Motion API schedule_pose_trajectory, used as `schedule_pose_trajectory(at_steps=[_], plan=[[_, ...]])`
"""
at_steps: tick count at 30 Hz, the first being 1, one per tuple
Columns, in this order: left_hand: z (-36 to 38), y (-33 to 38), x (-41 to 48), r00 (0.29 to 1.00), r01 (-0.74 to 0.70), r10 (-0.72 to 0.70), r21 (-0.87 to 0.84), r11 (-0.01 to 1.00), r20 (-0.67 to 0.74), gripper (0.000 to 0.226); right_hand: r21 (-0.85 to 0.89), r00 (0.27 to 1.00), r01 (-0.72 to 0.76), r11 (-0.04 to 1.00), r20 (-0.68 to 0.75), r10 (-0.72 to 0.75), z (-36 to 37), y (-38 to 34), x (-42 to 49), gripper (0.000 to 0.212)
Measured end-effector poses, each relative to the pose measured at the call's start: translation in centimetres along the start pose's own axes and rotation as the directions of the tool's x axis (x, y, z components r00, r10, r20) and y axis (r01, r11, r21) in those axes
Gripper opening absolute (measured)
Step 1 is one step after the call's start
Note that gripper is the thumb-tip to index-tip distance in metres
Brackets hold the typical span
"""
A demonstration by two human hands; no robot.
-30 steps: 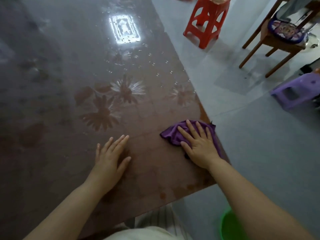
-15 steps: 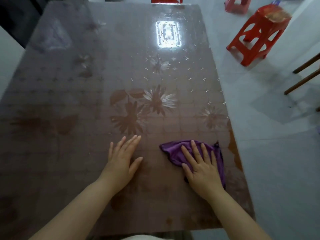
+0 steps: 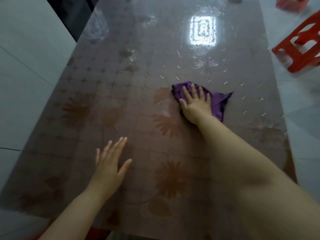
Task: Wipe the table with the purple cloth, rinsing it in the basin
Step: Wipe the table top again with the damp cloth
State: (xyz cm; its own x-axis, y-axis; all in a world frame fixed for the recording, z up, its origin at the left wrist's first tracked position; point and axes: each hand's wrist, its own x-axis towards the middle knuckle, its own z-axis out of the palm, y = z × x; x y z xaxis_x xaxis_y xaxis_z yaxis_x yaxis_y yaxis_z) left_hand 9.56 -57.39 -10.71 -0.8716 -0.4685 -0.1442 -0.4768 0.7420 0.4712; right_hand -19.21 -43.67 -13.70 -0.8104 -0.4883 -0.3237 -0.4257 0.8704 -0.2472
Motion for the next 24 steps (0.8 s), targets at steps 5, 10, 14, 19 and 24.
schedule_pose_trajectory(at_steps=[5,10,14,19,24], plan=[[-0.4,-1.2,0.2,0.997,0.064,-0.064,-0.003,0.998,-0.05,0.062,-0.001,0.907,0.413,0.911,0.093,-0.411,5.1,-10.7,-6.4,0.055],[1.9,3.1,-0.2,0.99,-0.065,0.08,-0.135,0.989,0.112,0.066,0.027,0.777,0.607,0.794,0.186,-0.601,7.1,-8.0,-15.5,0.057],[5.8,9.6,-1.7,0.926,-0.131,0.212,-0.262,0.956,0.311,0.066,0.021,0.804,0.583,0.813,0.13,-0.58,5.9,1.8,-18.1,0.056],[11.4,20.3,-1.7,0.921,-0.196,0.268,-0.258,0.946,0.282,0.069,0.002,0.952,0.291,0.957,0.097,-0.29,1.6,13.5,-16.7,0.064],[16.0,31.8,-2.6,0.917,-0.132,0.237,-0.314,0.94,0.322,0.053,0.355,0.88,0.42,0.835,0.066,-0.471,-1.1,20.4,-24.4,0.06]])
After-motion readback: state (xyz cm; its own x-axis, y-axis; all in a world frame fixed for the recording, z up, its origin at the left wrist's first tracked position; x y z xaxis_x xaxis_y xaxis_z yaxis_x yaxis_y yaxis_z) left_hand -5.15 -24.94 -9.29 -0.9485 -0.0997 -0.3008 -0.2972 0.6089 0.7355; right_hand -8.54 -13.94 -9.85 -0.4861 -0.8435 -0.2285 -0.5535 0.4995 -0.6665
